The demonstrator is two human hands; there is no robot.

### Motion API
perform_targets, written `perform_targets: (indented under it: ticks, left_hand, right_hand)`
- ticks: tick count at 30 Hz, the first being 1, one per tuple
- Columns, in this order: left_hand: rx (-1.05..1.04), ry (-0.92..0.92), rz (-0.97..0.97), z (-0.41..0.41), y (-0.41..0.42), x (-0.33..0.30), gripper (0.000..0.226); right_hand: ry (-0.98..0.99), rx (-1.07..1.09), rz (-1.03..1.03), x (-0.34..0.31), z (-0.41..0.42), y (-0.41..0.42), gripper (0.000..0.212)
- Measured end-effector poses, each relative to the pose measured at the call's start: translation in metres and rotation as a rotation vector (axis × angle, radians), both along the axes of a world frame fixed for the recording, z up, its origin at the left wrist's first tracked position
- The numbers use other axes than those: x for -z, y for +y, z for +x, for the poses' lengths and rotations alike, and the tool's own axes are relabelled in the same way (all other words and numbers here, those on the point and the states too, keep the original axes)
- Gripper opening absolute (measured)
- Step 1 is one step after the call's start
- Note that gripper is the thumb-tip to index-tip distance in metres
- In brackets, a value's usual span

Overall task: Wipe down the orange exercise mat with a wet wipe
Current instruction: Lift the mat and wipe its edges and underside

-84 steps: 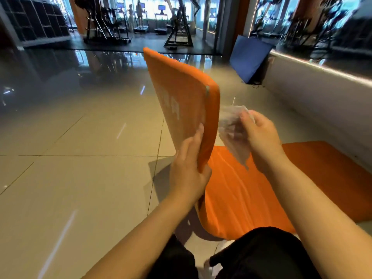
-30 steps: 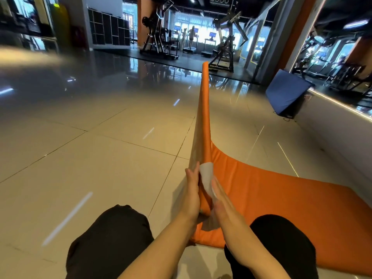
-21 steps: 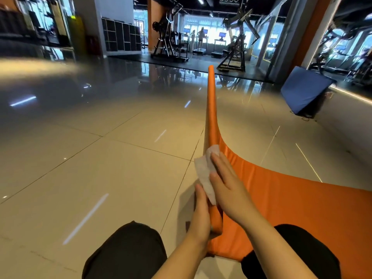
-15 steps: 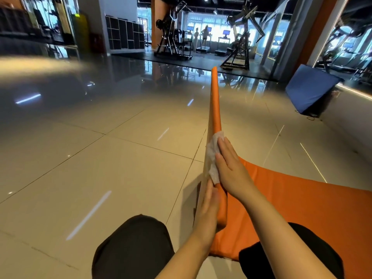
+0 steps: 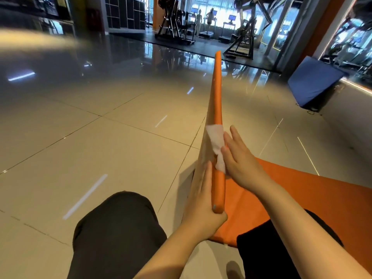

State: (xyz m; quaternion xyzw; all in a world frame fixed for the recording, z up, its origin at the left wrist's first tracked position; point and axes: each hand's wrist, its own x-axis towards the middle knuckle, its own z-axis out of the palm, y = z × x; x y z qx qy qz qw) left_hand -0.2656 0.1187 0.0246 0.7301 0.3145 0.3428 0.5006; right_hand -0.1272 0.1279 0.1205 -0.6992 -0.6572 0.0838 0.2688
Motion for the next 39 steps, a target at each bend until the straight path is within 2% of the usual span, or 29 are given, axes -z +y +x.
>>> perform_targets:
  ticks: [3,8,12,16,21,23,26,29,31,33,36,39]
  left_hand:
    - [-0.054,-0.038,-0.035,0.000,-0.008,0.003,0.104]
    - [-0.086,-0.154,-0.070,0.012,-0.017,0.009,0.107]
    - [-0.216,-0.168,-0.025,0.017,-0.013,0.014,0.079]
    - [-0.233,-0.098,-0.029,0.012,-0.028,0.027,0.087]
    - [-0.037,-0.028,-0.096,0.003,-0.040,0.010,0.098]
    - [-0.020,-0.035,-0.095,0.001,-0.040,0.008,0.099]
    - [-0.008,-0.078,-0.098,0.001,-0.044,0.009,0.095]
    - [0.015,-0.132,-0.103,0.005,-0.048,0.015,0.100]
    - [0.031,-0.111,-0.107,0.010,-0.047,0.020,0.101]
    - [0.064,-0.016,-0.100,0.015,-0.046,0.028,0.097]
    - [0.082,-0.041,-0.141,0.017,-0.048,0.031,0.086]
    - [0.094,-0.028,-0.173,0.009,-0.046,0.031,0.085]
  right_hand:
    - [0.122,-0.047,0.125,-0.009,0.001,0.028,0.037]
    - [0.202,-0.089,0.112,0.026,-0.016,-0.005,0.054]
    - [0.326,-0.203,0.026,0.049,-0.024,-0.053,0.051]
    - [0.167,-0.157,0.001,0.044,-0.028,-0.051,0.054]
    - [-0.015,-0.031,0.081,0.011,-0.003,0.011,0.053]
    - [-0.050,0.001,0.112,0.003,0.005,0.026,0.053]
    - [-0.009,0.065,0.083,0.011,0.007,0.019,0.052]
    - [0.040,0.018,0.079,0.032,-0.003,-0.023,0.050]
    - [0.124,-0.018,0.050,0.045,-0.017,-0.056,0.043]
    - [0.154,-0.035,0.041,0.057,-0.031,-0.085,0.049]
    - [0.123,-0.017,0.017,0.076,-0.041,-0.106,0.052]
    - [0.009,0.011,0.020,0.072,-0.037,-0.099,0.051]
